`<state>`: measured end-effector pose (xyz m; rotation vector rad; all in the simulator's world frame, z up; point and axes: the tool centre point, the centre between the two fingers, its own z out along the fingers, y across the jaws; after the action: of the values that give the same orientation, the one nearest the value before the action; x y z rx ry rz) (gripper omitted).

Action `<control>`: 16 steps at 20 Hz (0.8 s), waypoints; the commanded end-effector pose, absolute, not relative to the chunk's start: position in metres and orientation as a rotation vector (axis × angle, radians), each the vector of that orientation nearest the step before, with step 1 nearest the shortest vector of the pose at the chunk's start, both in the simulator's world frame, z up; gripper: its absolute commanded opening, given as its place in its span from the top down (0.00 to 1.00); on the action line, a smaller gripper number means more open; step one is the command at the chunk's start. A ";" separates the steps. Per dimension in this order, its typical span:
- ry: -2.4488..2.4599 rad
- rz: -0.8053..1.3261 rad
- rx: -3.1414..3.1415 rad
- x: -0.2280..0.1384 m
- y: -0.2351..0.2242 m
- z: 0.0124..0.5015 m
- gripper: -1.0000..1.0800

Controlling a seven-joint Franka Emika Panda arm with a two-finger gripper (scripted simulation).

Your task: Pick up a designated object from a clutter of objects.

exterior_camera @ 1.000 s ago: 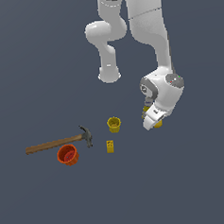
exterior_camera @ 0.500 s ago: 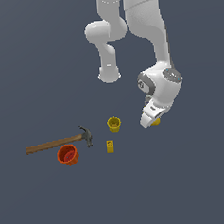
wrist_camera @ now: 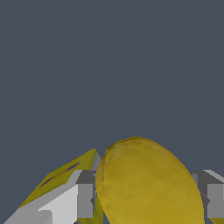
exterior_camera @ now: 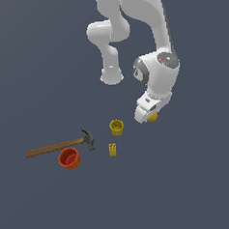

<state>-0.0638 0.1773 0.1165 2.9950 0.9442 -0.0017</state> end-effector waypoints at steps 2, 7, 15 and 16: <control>0.945 0.000 2.996 -0.065 0.156 0.147 1.00; 0.947 0.001 2.998 -0.066 0.123 0.194 1.00; 0.948 0.002 3.001 -0.067 0.068 0.274 1.00; 0.948 0.002 3.001 -0.067 0.061 0.283 1.00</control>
<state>-0.0666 0.0713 0.2681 3.0002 0.9466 0.0016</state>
